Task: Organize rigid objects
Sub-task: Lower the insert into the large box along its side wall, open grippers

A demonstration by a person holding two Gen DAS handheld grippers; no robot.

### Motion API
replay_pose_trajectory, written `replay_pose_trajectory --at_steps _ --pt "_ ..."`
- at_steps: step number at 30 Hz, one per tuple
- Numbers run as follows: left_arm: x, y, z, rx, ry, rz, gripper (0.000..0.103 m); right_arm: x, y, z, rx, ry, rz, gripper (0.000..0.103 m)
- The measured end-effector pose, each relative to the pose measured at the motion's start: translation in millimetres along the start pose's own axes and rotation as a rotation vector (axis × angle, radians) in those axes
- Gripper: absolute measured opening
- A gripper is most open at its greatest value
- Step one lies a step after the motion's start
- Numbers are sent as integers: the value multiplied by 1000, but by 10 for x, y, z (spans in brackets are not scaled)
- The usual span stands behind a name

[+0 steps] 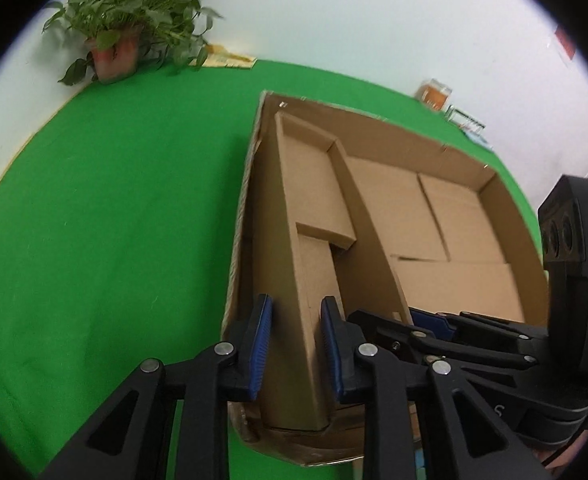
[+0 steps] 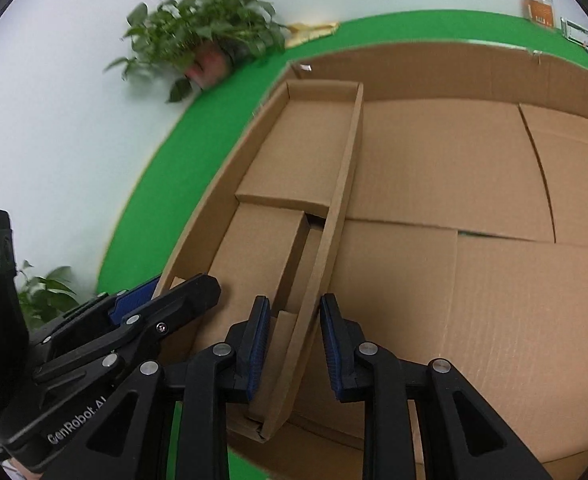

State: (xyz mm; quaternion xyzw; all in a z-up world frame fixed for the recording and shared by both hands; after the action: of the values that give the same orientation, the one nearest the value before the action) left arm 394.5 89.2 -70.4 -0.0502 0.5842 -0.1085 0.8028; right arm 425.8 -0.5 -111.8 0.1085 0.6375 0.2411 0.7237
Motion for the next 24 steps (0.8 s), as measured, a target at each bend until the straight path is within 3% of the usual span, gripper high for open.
replay_pose_trajectory --at_steps 7,11,12,14,16,19,22,23,24 --pt "-15 194 -190 -53 13 48 20 248 142 35 -47 61 52 27" --pt "-81 136 -320 -33 6 106 18 254 174 44 -47 86 126 37" --pt "-121 156 -353 -40 1 111 18 205 184 -3 -56 89 128 48" --pt "-193 195 -330 -37 -29 105 18 -80 176 -48 -92 25 85 64" --pt "-252 206 -330 -29 -49 91 21 -484 43 -249 -122 -51 27 68" --pt "-302 210 -367 -30 -60 104 28 -1115 -377 -548 -90 -183 -152 80" --pt "-514 64 -478 -3 -142 99 30 -1519 -819 -908 -17 -270 -280 83" --pt "-623 -25 -542 12 -180 81 34 -1633 -934 -1097 21 -304 -293 85" --pt "-757 -127 -625 27 -223 58 54 -1713 -1007 -1244 32 -323 -284 89"
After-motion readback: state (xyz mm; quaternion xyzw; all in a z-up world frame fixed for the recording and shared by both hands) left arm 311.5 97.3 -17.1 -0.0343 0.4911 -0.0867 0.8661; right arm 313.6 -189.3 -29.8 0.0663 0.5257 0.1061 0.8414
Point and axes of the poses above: each gripper's, at about its wrist camera, not at the fingertips, and x roughly the way its jaws point, y to its left, z to its top, the point moved 8 cm from there along x, roughly the way its jaws point, and after that the axes turned 15 degrees about y, right-handed, at the moved point
